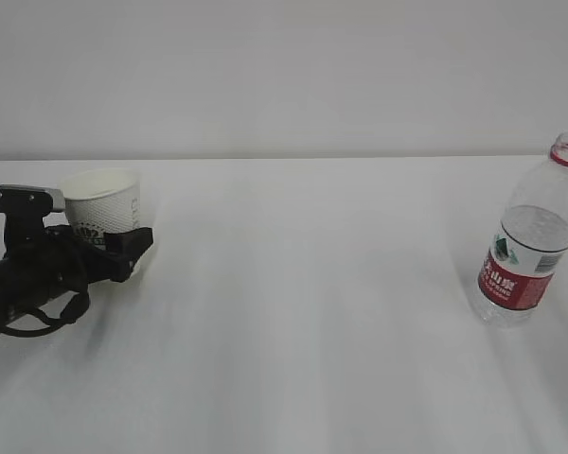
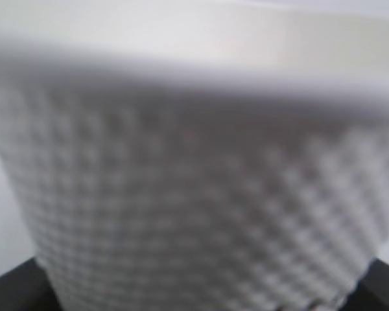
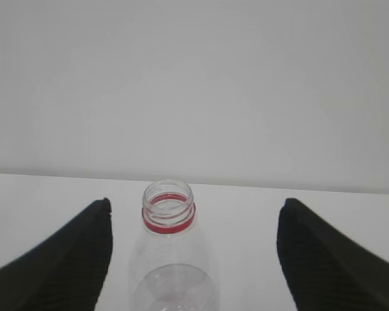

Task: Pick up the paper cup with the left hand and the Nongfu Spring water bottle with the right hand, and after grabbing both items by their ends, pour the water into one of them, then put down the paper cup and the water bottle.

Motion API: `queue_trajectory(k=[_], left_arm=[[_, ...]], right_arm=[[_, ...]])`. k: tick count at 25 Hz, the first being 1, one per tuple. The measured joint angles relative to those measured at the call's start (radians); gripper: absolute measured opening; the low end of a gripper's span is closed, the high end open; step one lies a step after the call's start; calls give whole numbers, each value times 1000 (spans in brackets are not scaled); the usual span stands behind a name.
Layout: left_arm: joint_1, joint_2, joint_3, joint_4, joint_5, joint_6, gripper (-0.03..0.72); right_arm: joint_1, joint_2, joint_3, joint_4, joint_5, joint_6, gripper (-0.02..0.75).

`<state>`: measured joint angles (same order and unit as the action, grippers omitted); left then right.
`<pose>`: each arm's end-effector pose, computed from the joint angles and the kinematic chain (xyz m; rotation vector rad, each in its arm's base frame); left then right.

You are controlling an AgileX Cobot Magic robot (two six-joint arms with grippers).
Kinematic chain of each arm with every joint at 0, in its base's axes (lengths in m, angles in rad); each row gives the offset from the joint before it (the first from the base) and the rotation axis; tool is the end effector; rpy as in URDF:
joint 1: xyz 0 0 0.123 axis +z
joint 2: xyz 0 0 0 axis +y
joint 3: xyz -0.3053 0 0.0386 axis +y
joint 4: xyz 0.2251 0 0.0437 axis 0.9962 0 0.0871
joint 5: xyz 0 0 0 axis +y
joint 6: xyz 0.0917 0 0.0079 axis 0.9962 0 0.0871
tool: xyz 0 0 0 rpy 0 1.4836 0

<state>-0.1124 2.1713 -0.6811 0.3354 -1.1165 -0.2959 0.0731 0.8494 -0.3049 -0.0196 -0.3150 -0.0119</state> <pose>0.3445 -0.0663 0.1053 0.1778 1.8831 -0.4576 0.1332 0.0103 0.2853 -0.0932 1.7108 0.0368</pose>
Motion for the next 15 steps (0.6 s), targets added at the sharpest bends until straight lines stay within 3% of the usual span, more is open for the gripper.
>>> queue_trajectory(k=[15], left_arm=[[0, 0, 0, 9, 0, 0, 595]], right_arm=[[0, 0, 0, 0, 0, 0, 593]])
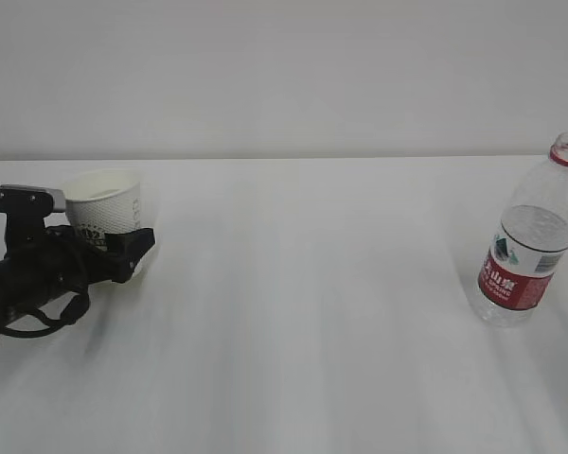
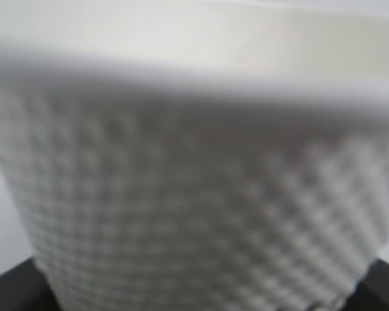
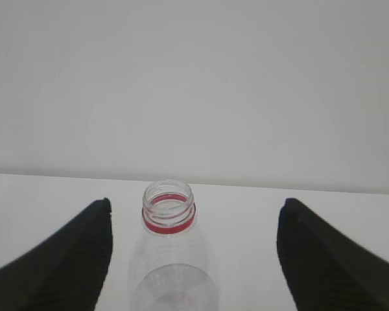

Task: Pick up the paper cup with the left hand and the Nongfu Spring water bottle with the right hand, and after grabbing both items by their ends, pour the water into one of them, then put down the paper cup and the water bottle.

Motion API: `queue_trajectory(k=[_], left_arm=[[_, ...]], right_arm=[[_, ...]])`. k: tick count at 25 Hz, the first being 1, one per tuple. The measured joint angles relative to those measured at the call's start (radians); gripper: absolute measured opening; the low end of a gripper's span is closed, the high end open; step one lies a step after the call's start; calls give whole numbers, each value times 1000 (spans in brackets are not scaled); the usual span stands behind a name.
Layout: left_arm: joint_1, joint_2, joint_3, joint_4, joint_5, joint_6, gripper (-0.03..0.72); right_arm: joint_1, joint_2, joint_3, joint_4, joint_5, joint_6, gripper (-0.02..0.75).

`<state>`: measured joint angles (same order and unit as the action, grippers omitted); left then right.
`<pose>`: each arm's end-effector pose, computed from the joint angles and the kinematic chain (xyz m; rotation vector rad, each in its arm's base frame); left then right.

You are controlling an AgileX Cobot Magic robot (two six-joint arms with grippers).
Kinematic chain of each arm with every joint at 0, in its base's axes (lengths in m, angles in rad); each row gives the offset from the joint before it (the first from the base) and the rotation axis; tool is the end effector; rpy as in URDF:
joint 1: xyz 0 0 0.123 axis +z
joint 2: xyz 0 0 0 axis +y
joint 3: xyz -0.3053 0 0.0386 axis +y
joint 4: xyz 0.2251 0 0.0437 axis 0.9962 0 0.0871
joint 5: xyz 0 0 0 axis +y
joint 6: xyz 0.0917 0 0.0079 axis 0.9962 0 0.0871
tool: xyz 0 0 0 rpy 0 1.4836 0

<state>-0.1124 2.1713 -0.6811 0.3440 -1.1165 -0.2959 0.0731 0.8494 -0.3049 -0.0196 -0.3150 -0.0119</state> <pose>0.3442 -0.0669 0.1053 0.1868 1.8832 -0.4620 0.1332 0.0103 0.2853 -0.0932 1.7108 0.0368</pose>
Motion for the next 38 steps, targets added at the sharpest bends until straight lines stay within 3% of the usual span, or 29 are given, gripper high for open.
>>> queue_trajectory(k=[26, 38], left_arm=[[0, 0, 50, 14, -43, 2, 608], [0, -10, 54, 28, -33, -7, 656]], right_arm=[[0, 0, 0, 0, 0, 0, 593], [0, 0, 0, 0, 0, 0, 593]])
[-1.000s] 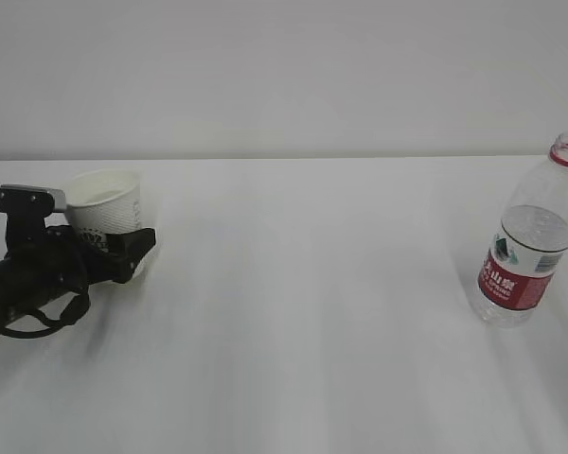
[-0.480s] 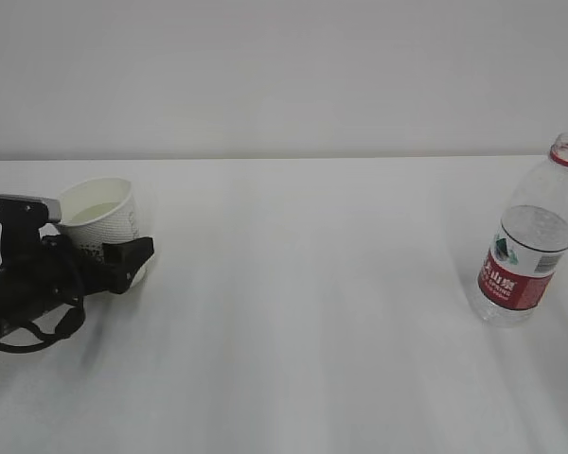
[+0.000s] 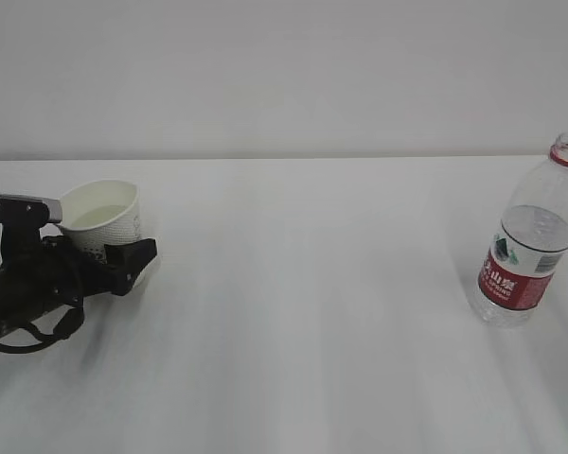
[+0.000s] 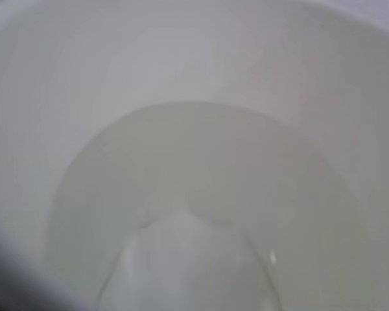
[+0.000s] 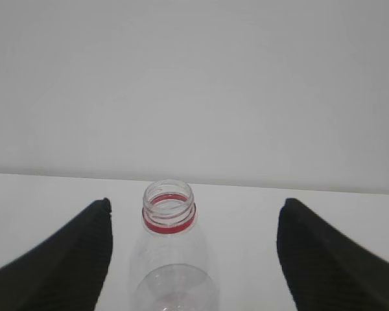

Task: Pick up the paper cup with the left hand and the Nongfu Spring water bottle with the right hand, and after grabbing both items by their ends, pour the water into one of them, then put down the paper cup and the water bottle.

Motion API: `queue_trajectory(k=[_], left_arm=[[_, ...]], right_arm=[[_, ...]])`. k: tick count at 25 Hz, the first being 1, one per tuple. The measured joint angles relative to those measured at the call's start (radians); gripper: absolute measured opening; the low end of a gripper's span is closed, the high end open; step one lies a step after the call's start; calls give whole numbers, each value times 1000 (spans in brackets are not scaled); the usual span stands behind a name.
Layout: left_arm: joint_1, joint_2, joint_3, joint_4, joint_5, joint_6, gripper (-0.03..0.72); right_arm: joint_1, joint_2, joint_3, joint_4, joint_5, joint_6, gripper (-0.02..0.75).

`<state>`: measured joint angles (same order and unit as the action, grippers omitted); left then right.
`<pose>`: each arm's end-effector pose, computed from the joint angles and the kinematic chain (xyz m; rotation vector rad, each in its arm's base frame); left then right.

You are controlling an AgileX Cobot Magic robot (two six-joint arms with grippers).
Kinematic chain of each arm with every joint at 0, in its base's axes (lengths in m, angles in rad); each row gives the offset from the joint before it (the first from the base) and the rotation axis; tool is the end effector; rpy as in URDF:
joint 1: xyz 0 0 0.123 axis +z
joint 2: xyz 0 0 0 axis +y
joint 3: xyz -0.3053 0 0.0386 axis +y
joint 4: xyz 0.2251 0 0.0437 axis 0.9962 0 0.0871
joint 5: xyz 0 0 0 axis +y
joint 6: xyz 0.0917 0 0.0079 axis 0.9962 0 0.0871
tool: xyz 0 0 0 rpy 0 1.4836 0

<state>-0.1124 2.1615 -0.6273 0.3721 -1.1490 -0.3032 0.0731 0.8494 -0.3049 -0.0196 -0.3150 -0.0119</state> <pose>0.3307 -0.0680 0.1039 0.2014 1.8964 -0.4948 0.1332 0.0103 0.2853 -0.0932 1.7108 0.0368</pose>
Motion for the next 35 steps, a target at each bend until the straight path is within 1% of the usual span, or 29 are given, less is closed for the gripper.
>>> queue_trajectory(k=[7, 14, 16, 17, 20, 22, 28, 32, 35], left_arm=[[0, 0, 0, 17, 0, 0, 652], [0, 0, 0, 34, 1, 0, 604], [0, 0, 0, 48, 1, 0, 601], [0, 0, 0, 53, 1, 0, 609], [0, 0, 0, 63, 1, -4, 664], [0, 0, 0, 67, 1, -28, 683], [0, -2, 0, 69, -1, -78, 693], [0, -17, 0, 109, 15, -86, 693], [0, -35, 2, 118, 17, -88, 693]], right_arm=[[0, 0, 0, 0, 0, 0, 593], [0, 0, 0, 0, 0, 0, 593], [0, 0, 0, 0, 0, 0, 593], [0, 0, 0, 0, 0, 0, 593], [0, 0, 0, 0, 0, 0, 593], [0, 0, 0, 0, 0, 0, 593], [0, 0, 0, 0, 1, 0, 593], [0, 0, 0, 0, 1, 0, 593], [0, 0, 0, 0, 1, 0, 593]])
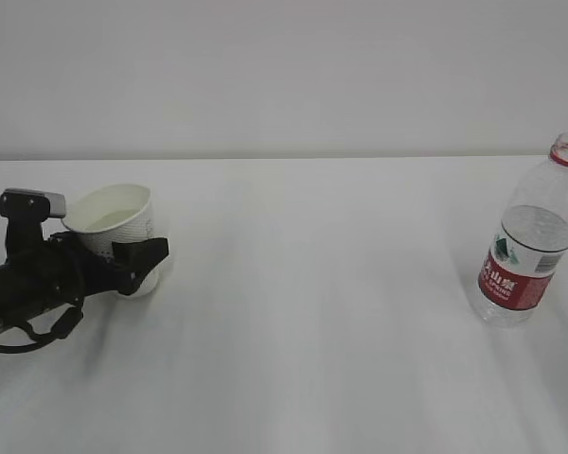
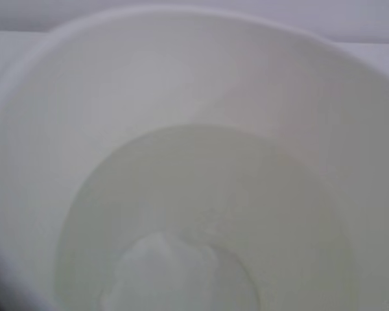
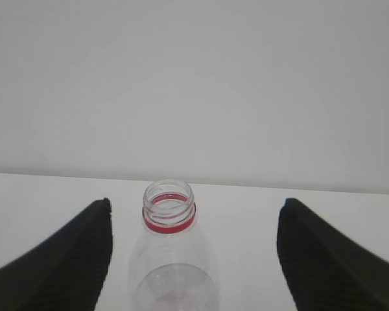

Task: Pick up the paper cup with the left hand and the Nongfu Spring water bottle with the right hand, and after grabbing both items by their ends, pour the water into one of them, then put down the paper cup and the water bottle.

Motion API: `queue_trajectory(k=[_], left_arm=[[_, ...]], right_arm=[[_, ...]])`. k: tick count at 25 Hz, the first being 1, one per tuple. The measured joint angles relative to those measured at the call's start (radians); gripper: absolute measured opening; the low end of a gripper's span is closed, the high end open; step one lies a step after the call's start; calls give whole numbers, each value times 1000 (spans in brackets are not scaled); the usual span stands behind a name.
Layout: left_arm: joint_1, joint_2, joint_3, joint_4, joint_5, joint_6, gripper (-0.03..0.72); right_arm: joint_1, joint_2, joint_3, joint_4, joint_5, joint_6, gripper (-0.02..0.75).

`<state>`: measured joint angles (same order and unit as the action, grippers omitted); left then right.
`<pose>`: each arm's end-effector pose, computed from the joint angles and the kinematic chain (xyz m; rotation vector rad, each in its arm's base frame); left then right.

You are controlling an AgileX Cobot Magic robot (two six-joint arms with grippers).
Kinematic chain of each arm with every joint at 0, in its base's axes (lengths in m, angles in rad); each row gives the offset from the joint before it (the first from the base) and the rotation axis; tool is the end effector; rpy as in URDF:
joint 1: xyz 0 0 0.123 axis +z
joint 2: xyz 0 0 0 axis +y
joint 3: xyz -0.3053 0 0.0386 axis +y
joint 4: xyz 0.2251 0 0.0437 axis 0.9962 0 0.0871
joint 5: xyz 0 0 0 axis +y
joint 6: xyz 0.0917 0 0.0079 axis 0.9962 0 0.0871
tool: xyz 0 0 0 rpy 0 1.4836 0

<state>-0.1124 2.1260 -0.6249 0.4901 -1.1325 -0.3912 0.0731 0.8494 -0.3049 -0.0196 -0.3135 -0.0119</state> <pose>0.3252 -0.0762 0.1134 0.2488 1.8991 -0.6080 0.1332 0.0103 0.2852 -0.0933 1.7123 0.0368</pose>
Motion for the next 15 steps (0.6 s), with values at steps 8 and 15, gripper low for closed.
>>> queue_trajectory(k=[8, 15], left_arm=[[0, -14, 39, 2, -18, 0, 693], [0, -40, 120, -4, -45, 0, 693]], right_arm=[[0, 0, 0, 0, 0, 0, 593], [0, 0, 0, 0, 0, 0, 593]])
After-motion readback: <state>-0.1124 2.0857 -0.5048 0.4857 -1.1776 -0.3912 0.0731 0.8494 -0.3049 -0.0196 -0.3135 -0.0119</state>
